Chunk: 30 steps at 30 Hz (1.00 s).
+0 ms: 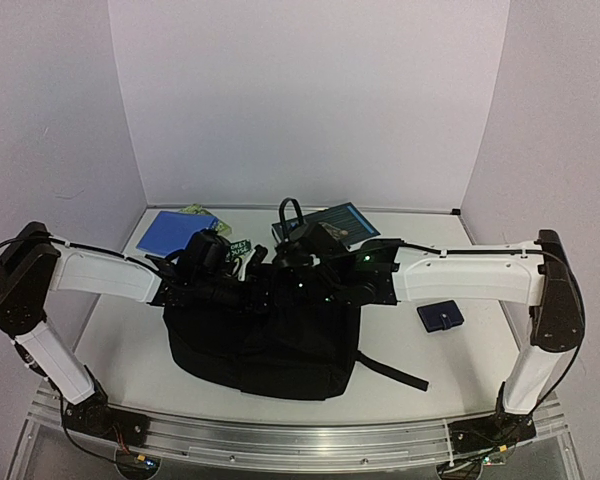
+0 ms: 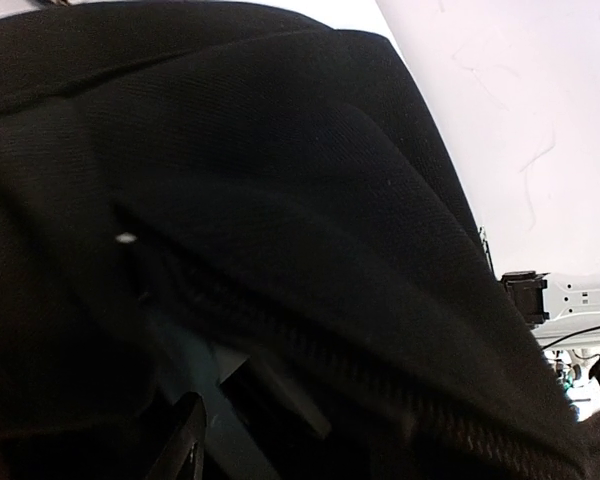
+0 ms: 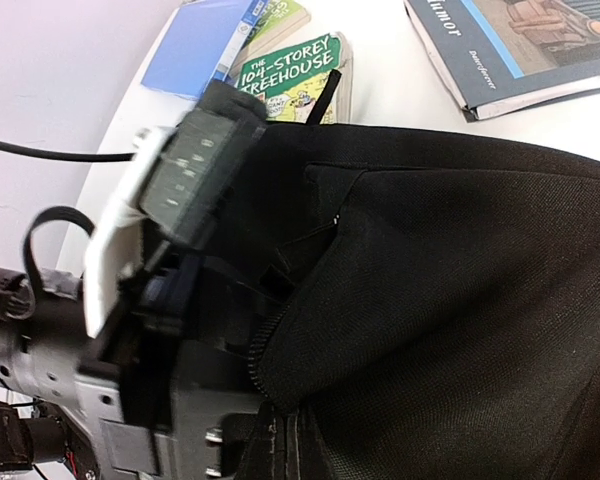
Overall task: Pack the student bag
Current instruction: Place the stationery in the student bag, then pick up the personal item from the center of the board.
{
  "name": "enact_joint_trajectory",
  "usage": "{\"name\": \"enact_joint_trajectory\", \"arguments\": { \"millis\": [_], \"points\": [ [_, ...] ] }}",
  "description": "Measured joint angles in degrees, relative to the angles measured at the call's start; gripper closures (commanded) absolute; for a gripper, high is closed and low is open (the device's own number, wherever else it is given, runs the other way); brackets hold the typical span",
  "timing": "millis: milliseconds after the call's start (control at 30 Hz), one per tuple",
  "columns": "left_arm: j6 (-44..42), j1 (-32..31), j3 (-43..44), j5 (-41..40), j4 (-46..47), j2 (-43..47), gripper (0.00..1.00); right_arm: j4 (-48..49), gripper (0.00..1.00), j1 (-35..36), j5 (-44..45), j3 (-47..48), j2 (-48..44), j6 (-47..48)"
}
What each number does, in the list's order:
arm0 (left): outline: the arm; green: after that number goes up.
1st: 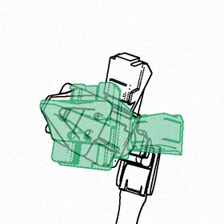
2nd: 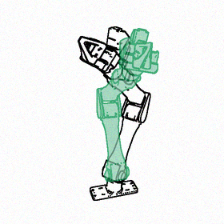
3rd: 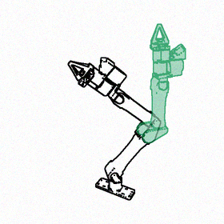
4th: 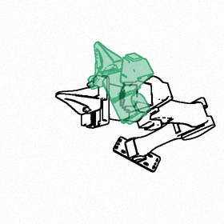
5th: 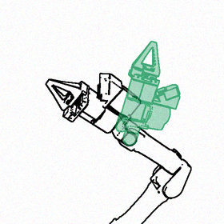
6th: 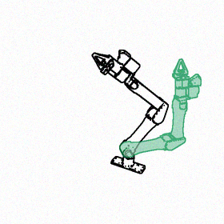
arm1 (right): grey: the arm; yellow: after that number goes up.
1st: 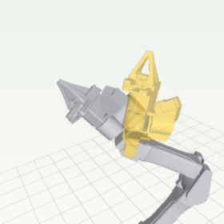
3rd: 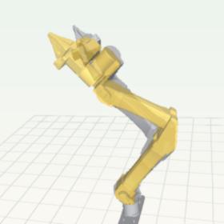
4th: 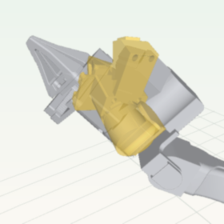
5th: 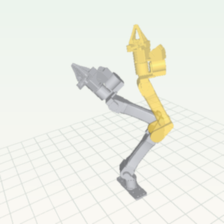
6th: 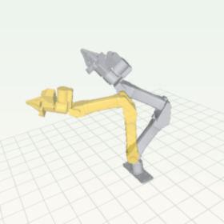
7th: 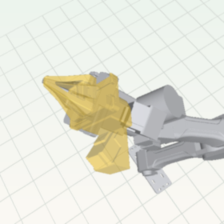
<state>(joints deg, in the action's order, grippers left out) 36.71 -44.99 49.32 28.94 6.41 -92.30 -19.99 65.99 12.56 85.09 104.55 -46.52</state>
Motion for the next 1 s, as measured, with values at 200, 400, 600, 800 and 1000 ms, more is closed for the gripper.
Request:
{"name": "enact_joint_trajectory", "arguments": {
  "millis": [200, 400, 600, 800, 1000],
  "points": [
    [1.2, -1.3, 0.0, -0.6, 3.3, -2.2, 0.46, 0.0, 1.00, -0.1, 0.6, -1.0, -0.1, -0.1],
    [1.1, -2.2, -1.8, -7.7, 0.2, 3.2, 0.32, 2.3, 0.96, -1.2, 1.5, -3.9, -1.3, -1.4],
    [1.4, -2.1, -4.0, -13.4, -7.1, 14.8, 0.23, 3.3, 0.45, -2.6, 1.5, -4.5, -1.9, -1.5],
    [2.4, 1.0, -4.0, -16.8, -15.4, 18.8, 0.17, 3.7, 0.18, -3.1, 0.8, -4.6, -4.2, 0.4],
    [2.8, 4.9, -4.0, -17.2, -19.1, 22.0, 0.13, 5.0, 0.13, -6.1, -0.2, -11.9, -14.4, -1.5]
  ]
}}
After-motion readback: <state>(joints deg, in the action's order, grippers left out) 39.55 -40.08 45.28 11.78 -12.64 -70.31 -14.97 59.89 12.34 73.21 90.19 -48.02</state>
